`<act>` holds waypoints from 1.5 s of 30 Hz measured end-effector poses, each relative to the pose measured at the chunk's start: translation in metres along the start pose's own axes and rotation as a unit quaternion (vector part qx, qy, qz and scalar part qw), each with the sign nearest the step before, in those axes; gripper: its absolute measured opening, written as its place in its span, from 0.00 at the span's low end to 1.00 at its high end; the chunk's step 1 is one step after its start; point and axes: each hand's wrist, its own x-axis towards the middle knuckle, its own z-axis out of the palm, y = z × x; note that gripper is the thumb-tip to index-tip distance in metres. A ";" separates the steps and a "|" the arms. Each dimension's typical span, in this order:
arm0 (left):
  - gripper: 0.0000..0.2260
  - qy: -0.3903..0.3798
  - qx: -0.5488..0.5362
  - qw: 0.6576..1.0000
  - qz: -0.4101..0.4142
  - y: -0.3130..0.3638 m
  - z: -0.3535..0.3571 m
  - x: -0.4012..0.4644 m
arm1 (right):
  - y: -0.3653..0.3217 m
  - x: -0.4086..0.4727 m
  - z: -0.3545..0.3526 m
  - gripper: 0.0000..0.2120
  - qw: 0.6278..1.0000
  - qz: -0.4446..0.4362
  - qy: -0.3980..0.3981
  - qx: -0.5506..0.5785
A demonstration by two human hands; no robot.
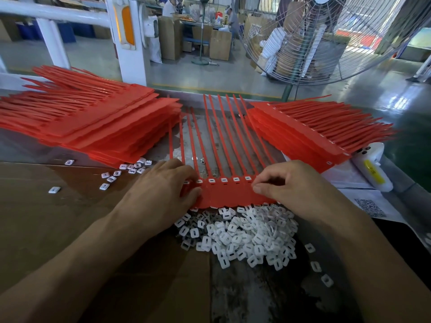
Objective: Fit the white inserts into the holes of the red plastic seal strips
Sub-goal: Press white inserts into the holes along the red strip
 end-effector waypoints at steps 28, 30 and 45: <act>0.18 -0.010 0.000 1.000 -0.007 -0.001 0.000 -0.002 | -0.003 0.000 0.009 0.07 0.980 -0.004 0.042 0.193; 0.19 -0.011 -0.001 1.000 -0.008 -0.001 0.000 -0.002 | -0.002 0.001 0.010 0.08 0.979 -0.004 0.068 0.191; 0.18 -0.011 -0.003 1.000 -0.009 -0.001 0.000 0.000 | 0.013 0.011 0.012 0.10 0.973 -0.021 0.145 0.180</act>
